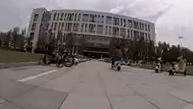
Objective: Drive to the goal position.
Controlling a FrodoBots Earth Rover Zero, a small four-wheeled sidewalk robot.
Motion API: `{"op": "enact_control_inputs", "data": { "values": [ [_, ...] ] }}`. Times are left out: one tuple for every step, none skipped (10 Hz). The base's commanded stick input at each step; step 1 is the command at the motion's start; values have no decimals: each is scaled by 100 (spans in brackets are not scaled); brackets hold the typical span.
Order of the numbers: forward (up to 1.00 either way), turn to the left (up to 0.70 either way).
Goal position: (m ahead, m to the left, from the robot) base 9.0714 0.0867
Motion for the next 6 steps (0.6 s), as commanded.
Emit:
{"op": "enact_control_inputs", "data": {
  "values": [
    [45,0],
    [45,0],
    [45,0],
    [45,0],
    [45,0],
    [45,0]
  ]
}}
